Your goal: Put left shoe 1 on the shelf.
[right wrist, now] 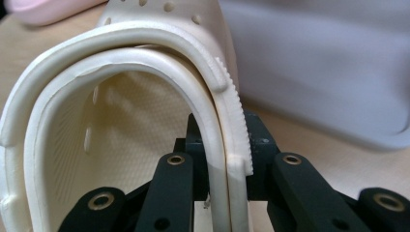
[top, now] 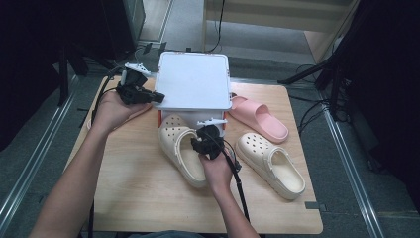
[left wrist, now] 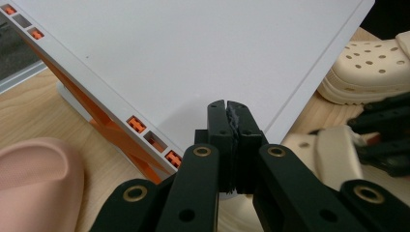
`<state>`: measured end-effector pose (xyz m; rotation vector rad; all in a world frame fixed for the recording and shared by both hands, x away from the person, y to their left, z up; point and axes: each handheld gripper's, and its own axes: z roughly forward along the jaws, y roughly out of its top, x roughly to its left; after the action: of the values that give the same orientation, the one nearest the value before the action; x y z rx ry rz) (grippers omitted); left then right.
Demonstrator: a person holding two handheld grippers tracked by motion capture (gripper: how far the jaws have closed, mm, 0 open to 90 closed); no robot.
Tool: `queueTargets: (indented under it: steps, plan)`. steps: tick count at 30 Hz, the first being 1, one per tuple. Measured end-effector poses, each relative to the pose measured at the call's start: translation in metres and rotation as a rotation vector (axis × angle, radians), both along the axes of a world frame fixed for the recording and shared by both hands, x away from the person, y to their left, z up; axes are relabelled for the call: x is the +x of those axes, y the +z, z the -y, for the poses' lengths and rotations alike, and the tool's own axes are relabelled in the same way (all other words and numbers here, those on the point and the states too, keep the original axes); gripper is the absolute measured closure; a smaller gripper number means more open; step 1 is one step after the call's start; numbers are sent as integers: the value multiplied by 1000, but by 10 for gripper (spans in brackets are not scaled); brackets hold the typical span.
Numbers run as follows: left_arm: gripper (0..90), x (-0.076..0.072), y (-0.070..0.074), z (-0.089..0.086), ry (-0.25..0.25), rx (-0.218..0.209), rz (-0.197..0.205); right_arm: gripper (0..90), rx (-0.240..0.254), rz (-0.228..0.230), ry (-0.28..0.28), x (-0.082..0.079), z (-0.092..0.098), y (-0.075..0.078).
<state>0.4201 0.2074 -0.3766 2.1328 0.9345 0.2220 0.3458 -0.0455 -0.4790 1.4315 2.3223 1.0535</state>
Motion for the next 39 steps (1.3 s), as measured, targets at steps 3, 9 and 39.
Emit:
queueTargets:
  steps: [3,9,39]
  plan:
    - [891,0,0,0,-1,0,0,775,-15,-4,-52,21,-4,-7]
    - [891,0,-1,-1,-4,-10,-2,774,5,-4,-103,36,-13,-13]
    - [891,0,0,0,-4,1,6,773,63,98,45,-38,24,9]
